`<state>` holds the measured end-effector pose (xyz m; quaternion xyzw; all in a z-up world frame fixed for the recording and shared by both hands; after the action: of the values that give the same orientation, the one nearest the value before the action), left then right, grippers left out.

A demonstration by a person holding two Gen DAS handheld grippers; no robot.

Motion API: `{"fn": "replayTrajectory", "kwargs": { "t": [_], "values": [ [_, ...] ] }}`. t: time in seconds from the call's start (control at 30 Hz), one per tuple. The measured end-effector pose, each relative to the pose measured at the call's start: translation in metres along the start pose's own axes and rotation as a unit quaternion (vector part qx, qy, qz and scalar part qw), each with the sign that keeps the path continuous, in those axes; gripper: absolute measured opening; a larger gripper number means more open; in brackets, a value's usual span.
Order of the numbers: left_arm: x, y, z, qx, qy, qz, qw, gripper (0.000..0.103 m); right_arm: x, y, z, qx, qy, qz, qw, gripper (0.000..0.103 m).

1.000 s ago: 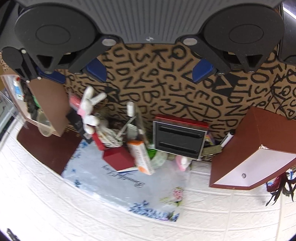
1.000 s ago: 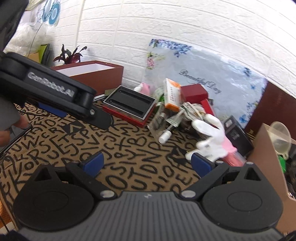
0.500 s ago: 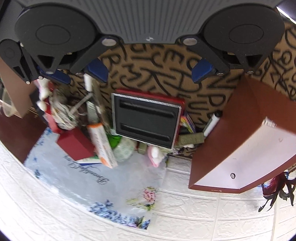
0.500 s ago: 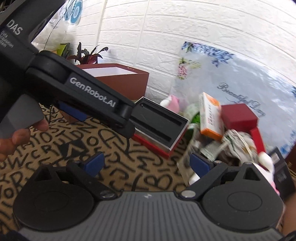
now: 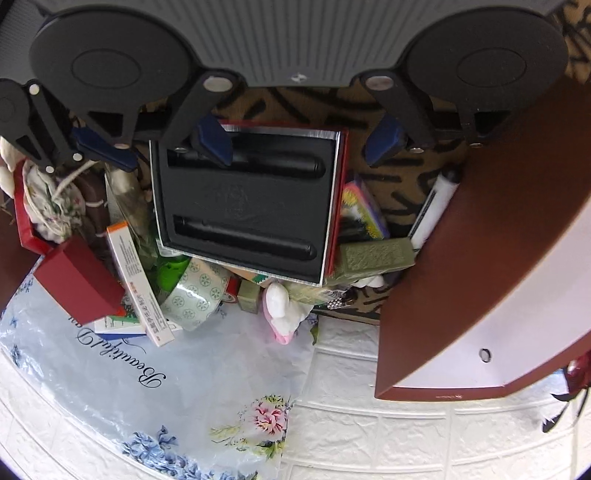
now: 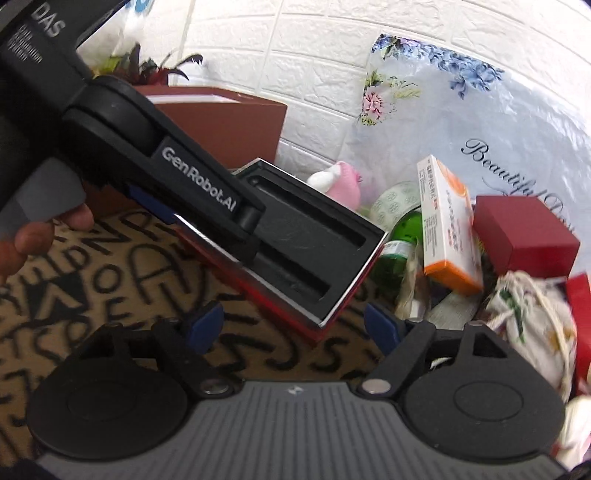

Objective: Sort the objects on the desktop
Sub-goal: 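Move both grippers to the black tray box with red base, then grip the black tray box rim with both grippers and lift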

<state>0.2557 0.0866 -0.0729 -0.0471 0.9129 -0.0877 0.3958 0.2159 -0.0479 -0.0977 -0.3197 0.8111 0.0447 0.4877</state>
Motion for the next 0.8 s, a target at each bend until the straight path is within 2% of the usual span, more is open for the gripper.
{"fn": "replayTrajectory", "kwargs": {
  "t": [0.1,0.17,0.23,0.27,0.33,0.43,0.53,0.63,0.8],
  "values": [
    [-0.004,0.002,0.009,0.018,0.006,-0.011,0.9998,0.079,-0.002,0.0,0.01,0.003,0.005,-0.01,1.0,0.079],
    [-0.004,0.001,0.011,0.028,0.005,-0.012,0.9995,0.075,-0.002,0.002,0.018,0.003,0.016,-0.024,1.0,0.073],
    [-0.003,-0.002,0.011,0.022,0.002,-0.005,0.9997,0.074,-0.002,0.004,0.02,0.013,0.015,-0.03,0.999,0.069],
    [-0.002,-0.003,0.009,0.02,0.001,-0.004,0.9998,0.074,-0.002,0.003,0.018,0.016,0.015,-0.025,0.999,0.063],
    [0.001,-0.005,0.006,0.018,0.003,-0.005,0.9998,0.073,-0.002,-0.003,0.011,0.012,0.013,-0.008,1.0,0.057],
    [0.011,-0.005,0.0,0.017,0.013,-0.013,0.9997,0.072,0.002,-0.001,0.0,-0.004,0.02,-0.016,1.0,0.056],
    [0.027,-0.007,-0.016,0.016,0.023,-0.015,0.9995,0.072,0.011,0.008,-0.019,-0.014,0.026,-0.023,0.999,0.056],
    [0.049,-0.015,-0.039,0.014,0.031,-0.003,0.9994,0.069,0.026,0.016,-0.047,-0.039,0.042,0.0,0.998,0.056],
    [0.093,-0.033,-0.074,0.055,0.06,0.008,0.9966,0.068,0.062,0.031,-0.114,-0.05,0.05,0.015,0.997,0.056]
  ]
}}
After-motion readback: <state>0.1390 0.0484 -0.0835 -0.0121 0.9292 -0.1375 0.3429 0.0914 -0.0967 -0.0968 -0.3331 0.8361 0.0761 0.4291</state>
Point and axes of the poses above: each gripper's, at about its wrist camera, not at the fingertips, and z roughly the way its jaws point, y to its left, x to its underside, the point moved 3 cm from there along z, roughly the way its jaws point, and after that the axes turned 1 degree about -y, right-handed, at the moved point
